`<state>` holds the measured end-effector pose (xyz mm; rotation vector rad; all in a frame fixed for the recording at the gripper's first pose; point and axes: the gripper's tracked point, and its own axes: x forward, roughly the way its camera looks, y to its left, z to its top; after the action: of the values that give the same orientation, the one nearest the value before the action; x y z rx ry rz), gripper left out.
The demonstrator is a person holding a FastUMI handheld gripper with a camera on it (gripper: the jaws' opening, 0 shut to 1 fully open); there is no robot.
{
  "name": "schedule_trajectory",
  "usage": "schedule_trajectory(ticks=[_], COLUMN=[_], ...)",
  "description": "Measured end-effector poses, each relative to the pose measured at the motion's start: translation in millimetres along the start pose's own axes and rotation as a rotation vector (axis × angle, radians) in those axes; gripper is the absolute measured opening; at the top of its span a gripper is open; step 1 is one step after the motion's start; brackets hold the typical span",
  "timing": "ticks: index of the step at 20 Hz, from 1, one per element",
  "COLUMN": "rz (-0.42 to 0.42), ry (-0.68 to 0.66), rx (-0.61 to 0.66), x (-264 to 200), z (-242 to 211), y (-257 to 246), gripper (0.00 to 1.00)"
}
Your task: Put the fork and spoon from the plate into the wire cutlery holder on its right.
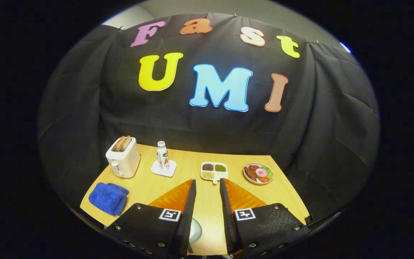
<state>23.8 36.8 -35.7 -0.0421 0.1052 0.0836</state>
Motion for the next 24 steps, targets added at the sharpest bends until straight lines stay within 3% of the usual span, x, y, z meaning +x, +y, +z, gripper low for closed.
schedule_trajectory(ticks=[24], rz=[0.087], ry=[0.615], rx=[-0.078], x=[52], z=[-226], y=[62], gripper=[0.40])
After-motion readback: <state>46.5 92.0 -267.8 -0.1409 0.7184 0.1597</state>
